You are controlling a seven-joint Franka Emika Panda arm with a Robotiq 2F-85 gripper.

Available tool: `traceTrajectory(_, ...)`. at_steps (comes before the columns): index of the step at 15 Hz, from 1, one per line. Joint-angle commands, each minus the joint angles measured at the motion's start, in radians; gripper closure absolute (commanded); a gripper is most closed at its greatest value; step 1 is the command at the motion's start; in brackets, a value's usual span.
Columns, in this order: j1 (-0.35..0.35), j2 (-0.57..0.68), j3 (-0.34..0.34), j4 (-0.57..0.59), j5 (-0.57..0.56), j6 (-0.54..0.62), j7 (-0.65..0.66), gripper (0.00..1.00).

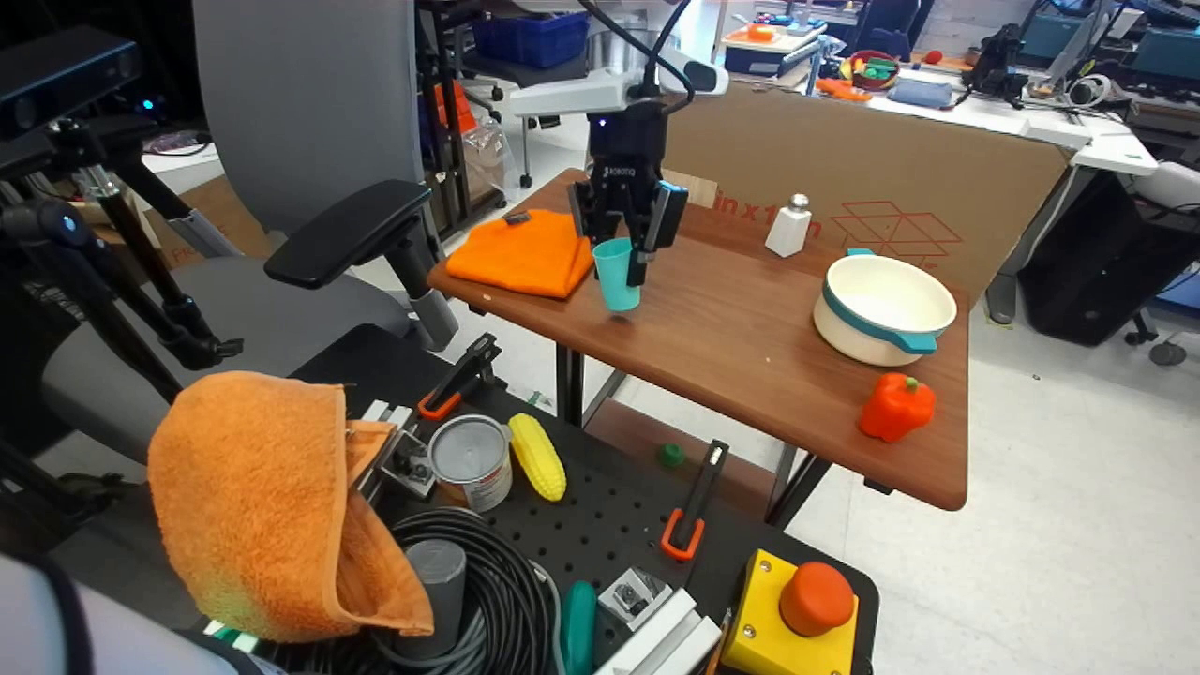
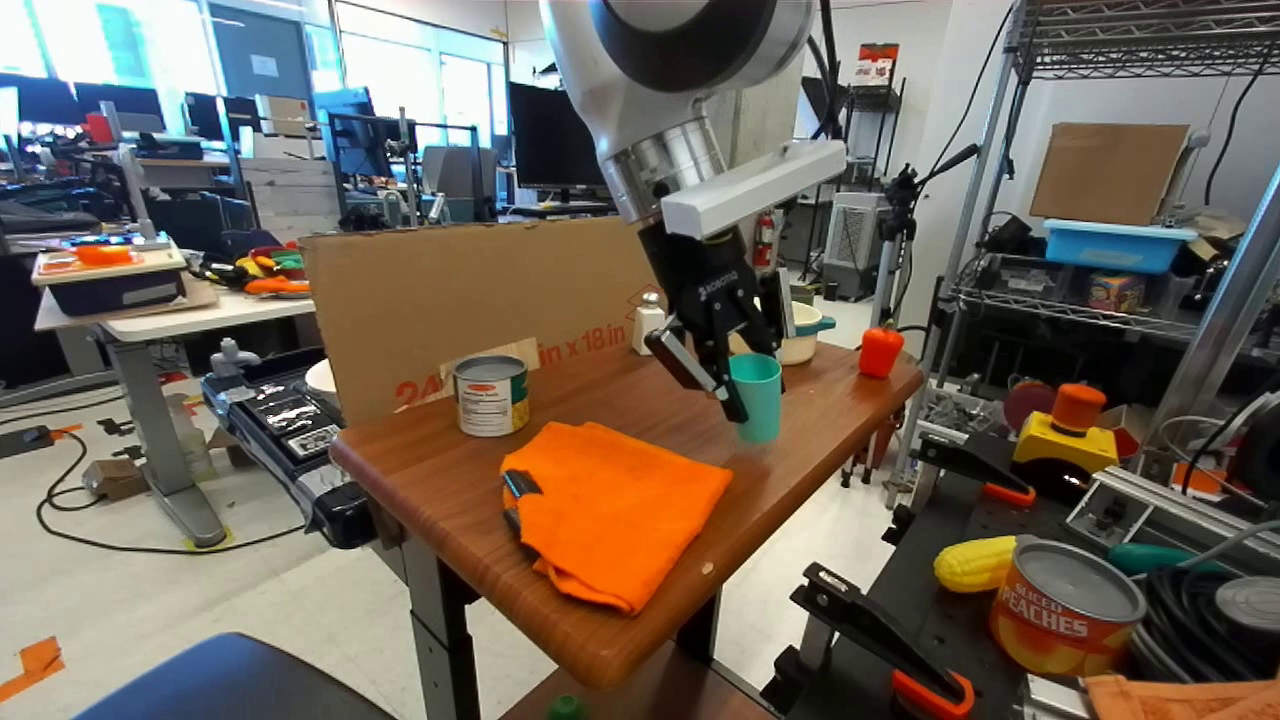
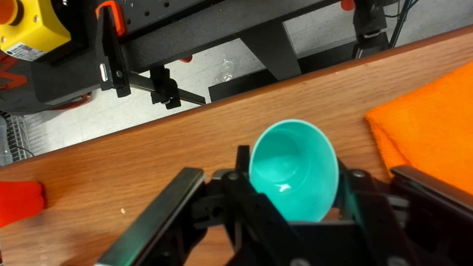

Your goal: Move the blue cup

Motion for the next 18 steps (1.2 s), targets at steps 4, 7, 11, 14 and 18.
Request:
traceTrajectory(4,-0.077,-0.091,-0.071,0.014,0.031,-0.022,-0.010,0.79)
traceTrajectory(7,-0.126,-0.049,-0.105,0.066,0.054,-0.027,0.000,0.79)
traceTrajectory(11,-0.176,0.022,-0.115,0.115,0.145,-0.043,-0.010,0.79)
traceTrajectory(14,-0.192,0.078,-0.114,0.153,0.225,-0.032,-0.005,0.79)
traceTrajectory(18,-0.200,0.131,-0.121,0.198,0.282,-0.017,-0.005,0.79)
